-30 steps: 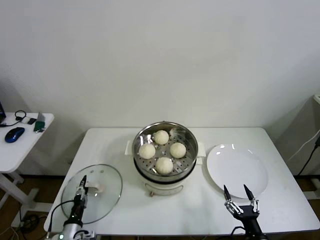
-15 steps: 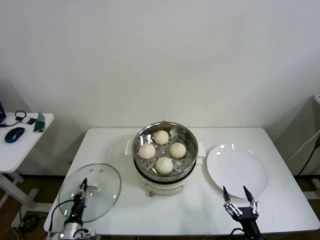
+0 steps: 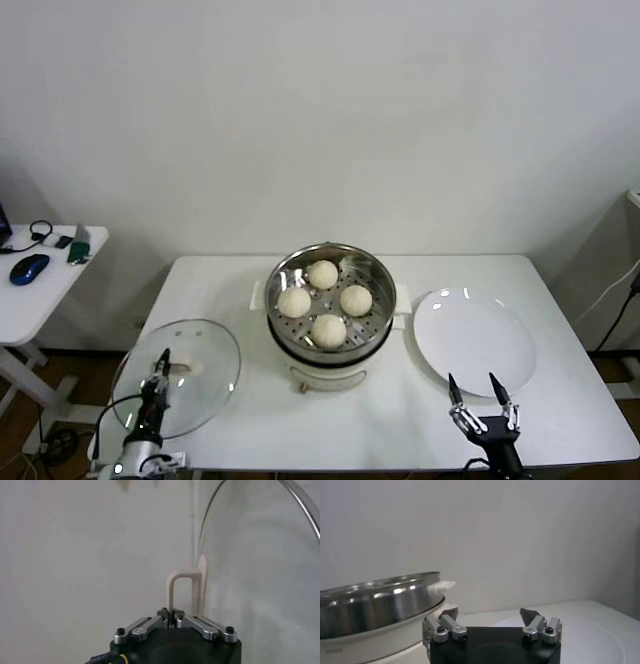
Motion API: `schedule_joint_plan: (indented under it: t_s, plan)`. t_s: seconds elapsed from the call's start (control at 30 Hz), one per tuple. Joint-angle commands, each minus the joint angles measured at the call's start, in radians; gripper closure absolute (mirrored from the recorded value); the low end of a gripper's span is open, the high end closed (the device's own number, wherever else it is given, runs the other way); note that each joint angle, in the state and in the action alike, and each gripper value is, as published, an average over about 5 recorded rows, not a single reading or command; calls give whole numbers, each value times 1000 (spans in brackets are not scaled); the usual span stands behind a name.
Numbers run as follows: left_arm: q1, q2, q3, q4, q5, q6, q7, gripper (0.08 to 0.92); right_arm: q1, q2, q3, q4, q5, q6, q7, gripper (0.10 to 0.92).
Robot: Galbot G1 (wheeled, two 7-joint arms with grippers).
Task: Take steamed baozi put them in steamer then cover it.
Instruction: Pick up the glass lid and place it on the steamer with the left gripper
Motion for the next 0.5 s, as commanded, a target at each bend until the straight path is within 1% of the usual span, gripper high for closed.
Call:
schedule_joint_plan:
  t_s: [0.03, 0.1, 0.2, 0.33, 0.43, 0.5]
  plan:
    - [16, 162, 28, -472, -185, 348, 340, 858, -12, -7, -1, -4, -48, -17, 23, 203]
    - [-8, 205, 41, -527, -188, 413, 387, 858, -18, -9, -2, -5, -49, -14, 24, 203]
    - [-51, 258, 76, -577, -188, 497, 435, 858, -27, -10, -2, -5, -50, -10, 27, 203]
    - [-120, 327, 169, -606, -179, 588, 473, 858, -35, -9, -1, -2, -56, -6, 31, 203]
    - [-179, 351, 267, -604, -175, 641, 475, 858, -36, -8, -1, -5, -59, 4, 31, 203]
    - [-219, 345, 335, -600, -166, 675, 482, 858, -34, -5, -3, -9, -62, 11, 29, 203]
